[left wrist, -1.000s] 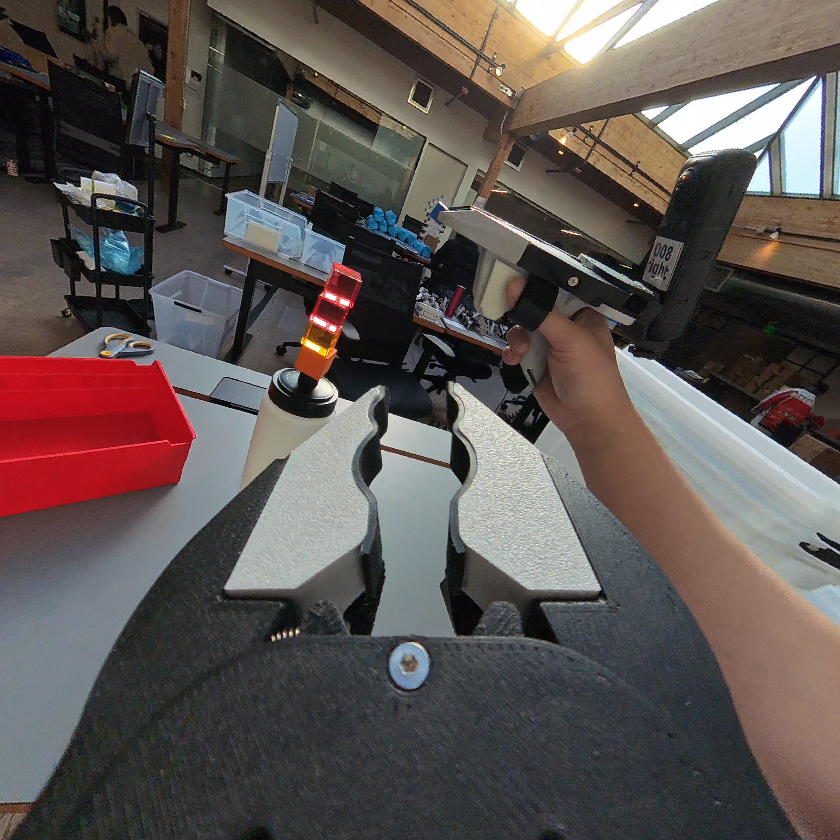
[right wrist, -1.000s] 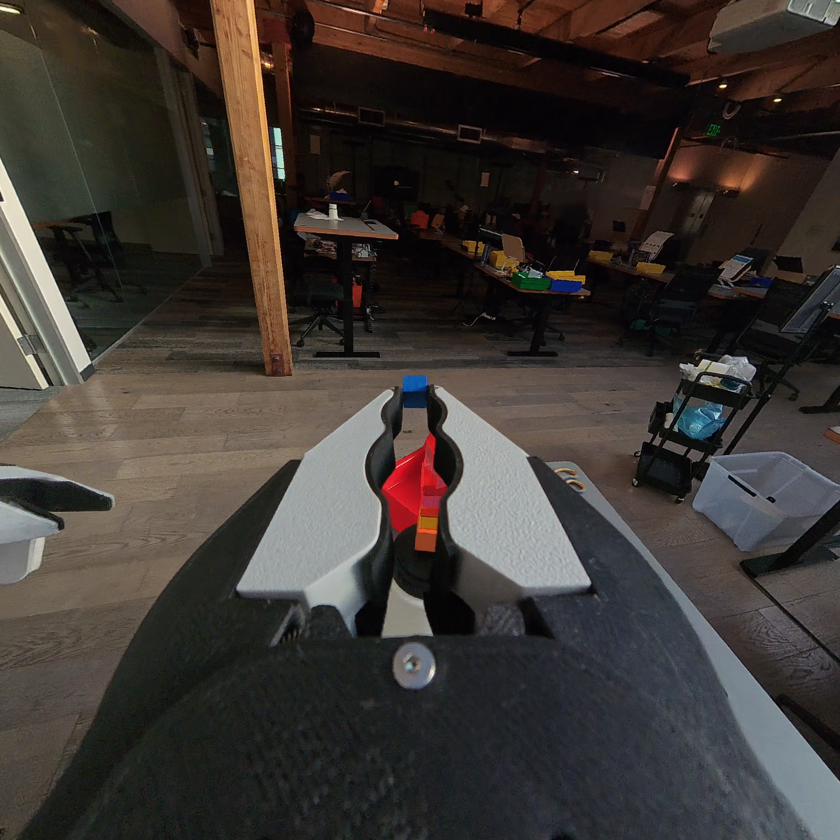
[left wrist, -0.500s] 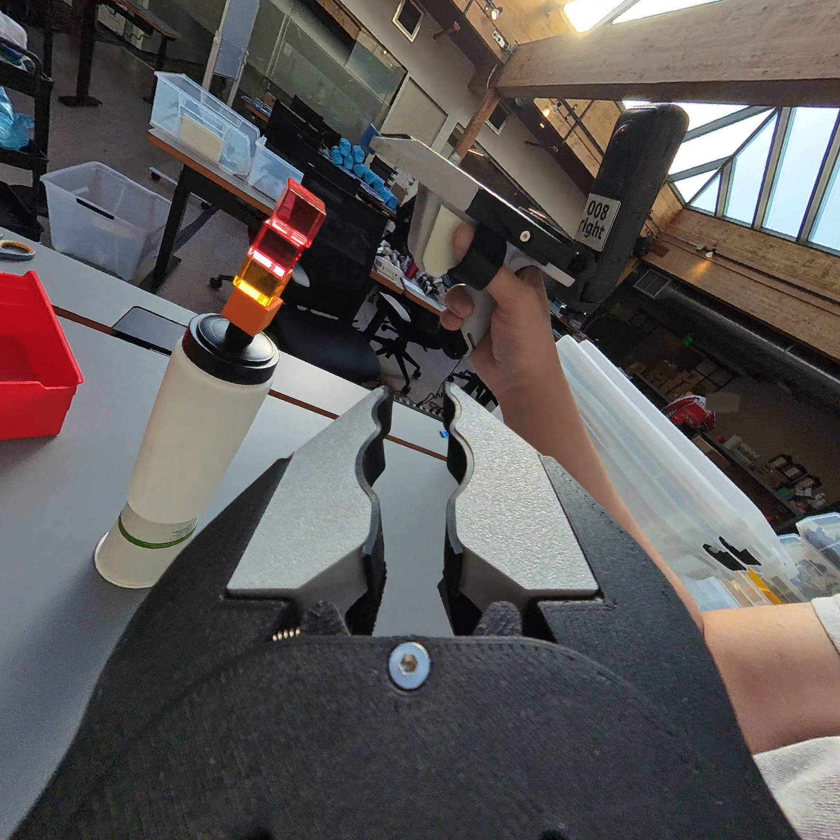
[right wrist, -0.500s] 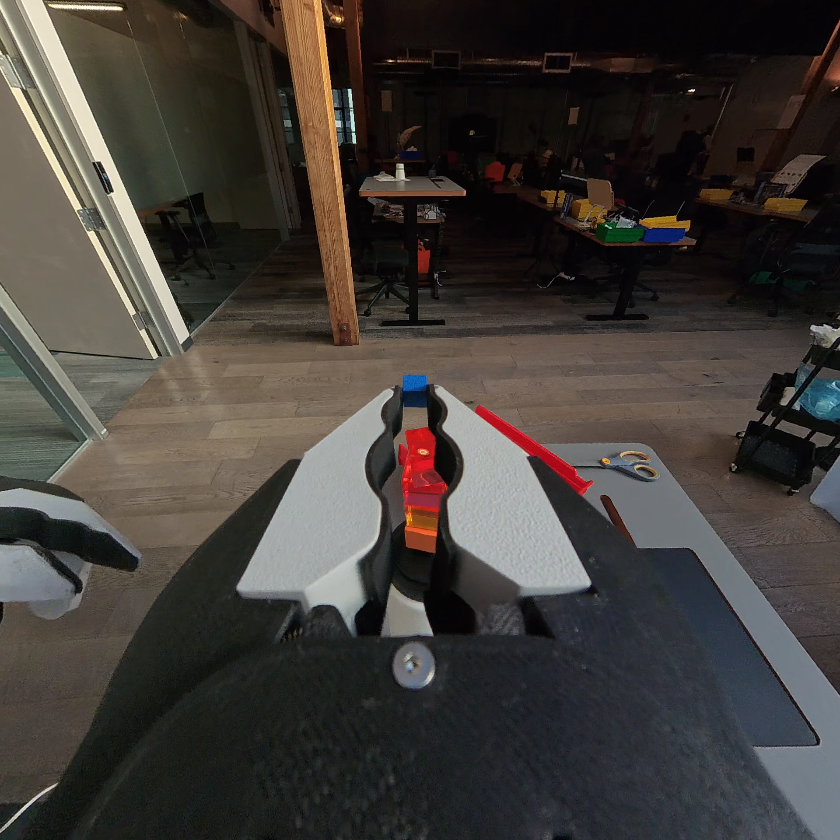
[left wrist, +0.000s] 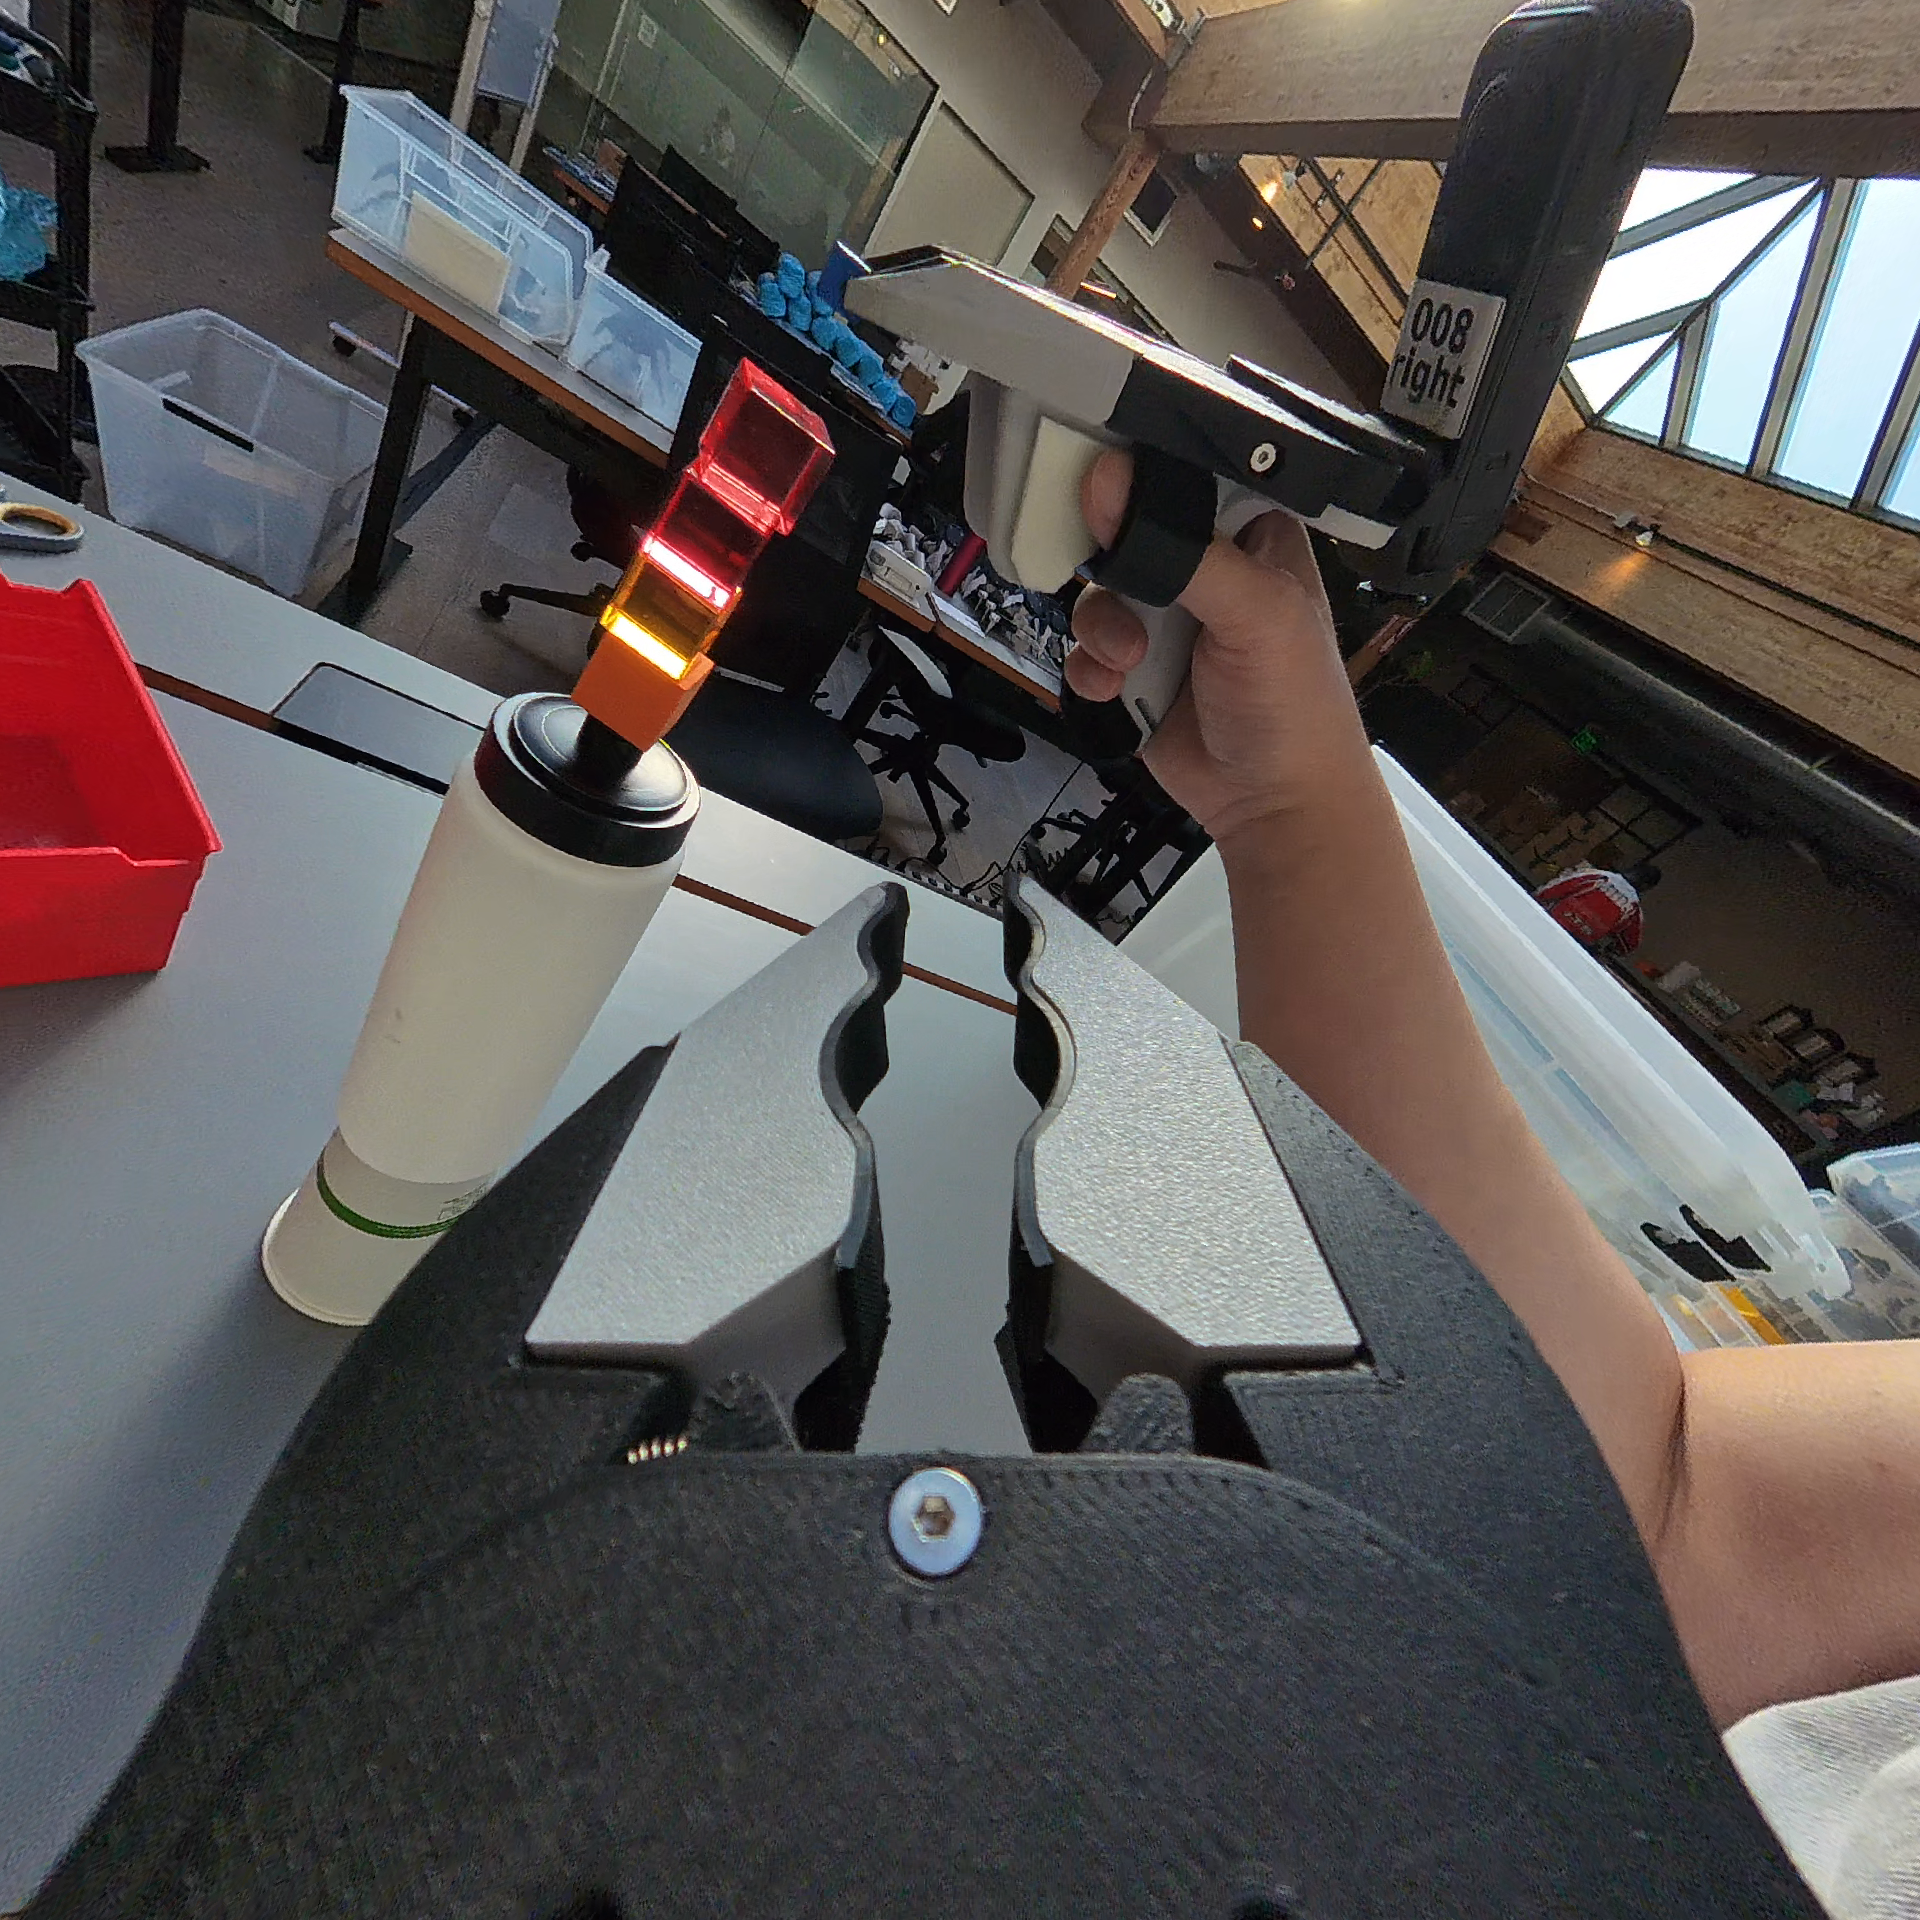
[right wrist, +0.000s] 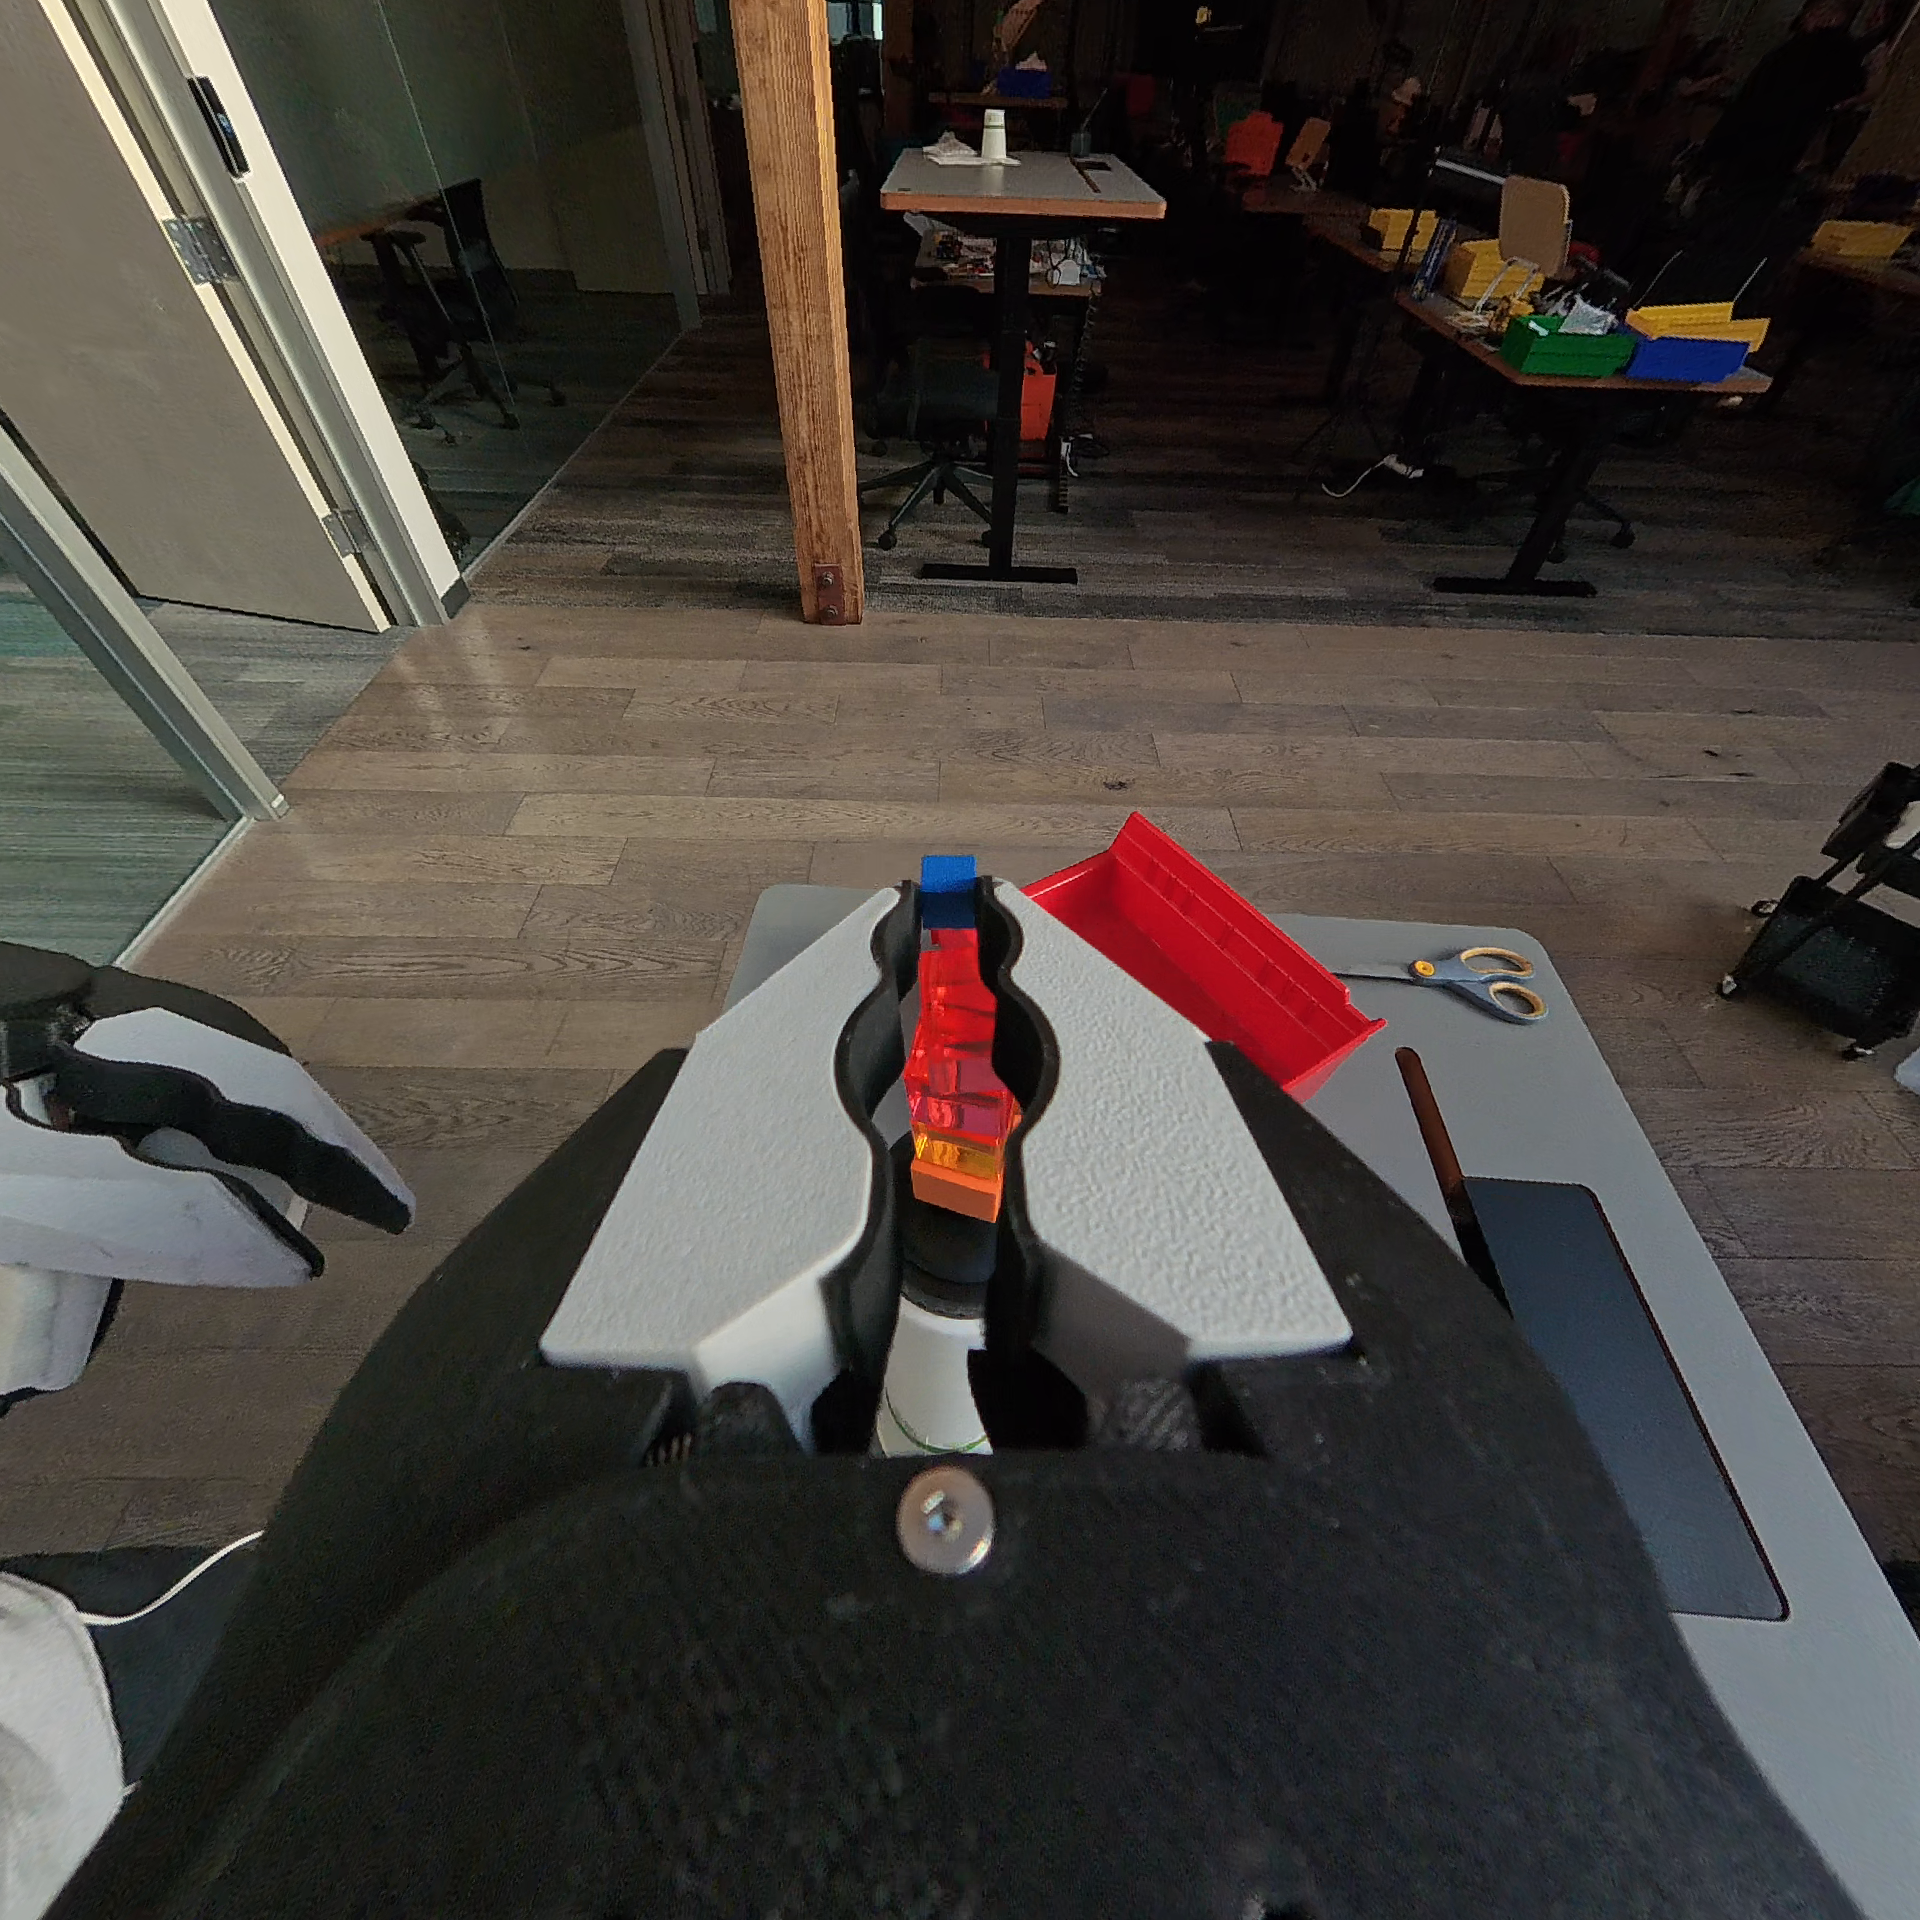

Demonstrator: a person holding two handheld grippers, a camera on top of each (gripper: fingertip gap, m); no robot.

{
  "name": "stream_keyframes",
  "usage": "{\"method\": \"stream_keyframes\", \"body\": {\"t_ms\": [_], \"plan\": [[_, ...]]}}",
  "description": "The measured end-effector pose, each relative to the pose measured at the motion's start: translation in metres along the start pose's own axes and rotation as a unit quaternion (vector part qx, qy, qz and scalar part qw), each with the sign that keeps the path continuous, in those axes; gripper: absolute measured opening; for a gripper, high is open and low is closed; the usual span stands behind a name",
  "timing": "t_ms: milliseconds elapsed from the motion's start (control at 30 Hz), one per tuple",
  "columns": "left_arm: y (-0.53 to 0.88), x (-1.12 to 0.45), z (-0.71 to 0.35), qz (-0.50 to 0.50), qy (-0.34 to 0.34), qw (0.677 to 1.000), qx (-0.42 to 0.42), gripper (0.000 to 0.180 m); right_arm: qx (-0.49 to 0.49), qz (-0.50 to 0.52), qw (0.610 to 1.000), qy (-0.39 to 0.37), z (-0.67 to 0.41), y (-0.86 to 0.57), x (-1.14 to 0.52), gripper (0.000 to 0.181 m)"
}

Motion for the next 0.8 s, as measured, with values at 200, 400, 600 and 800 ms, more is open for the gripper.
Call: {"method": "stream_keyframes", "body": {"t_ms": [200, 400, 600, 800], "plan": [[0.0018, -0.0027, -0.0034, 0.002, 0.008, 1.000, 0.001, 0.016, 0.001, 0.005, 1.000, 0.011, 0.0018, -0.0042, 0.0007, 0.009], [0.0040, -0.0056, -0.0016, 0.005, 0.020, 1.000, 0.010, 0.016, 0.001, 0.008, 1.000, 0.025, 0.0063, -0.0065, -0.0012, 0.009], [0.0058, -0.0078, -0.0002, 0.007, 0.027, 0.999, 0.016, 0.016, -0.001, 0.006, 1.000, 0.031, 0.0104, -0.0065, -0.0027, 0.009], [0.0040, -0.0104, 0.0001, 0.013, 0.033, 0.999, 0.013, 0.016, 0.000, 0.003, 1.000, 0.027, 0.0095, -0.0057, -0.0039, 0.009]]}}
Point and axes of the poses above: each gripper's, where its closed fingertips meet, x back along the fingers, z out of its underside, y = z × x across the jaws, the point moved 10 cm from there along x, back along the fingers, and after that the axes turned 7 degrees about -x, right-handed, at the moved point
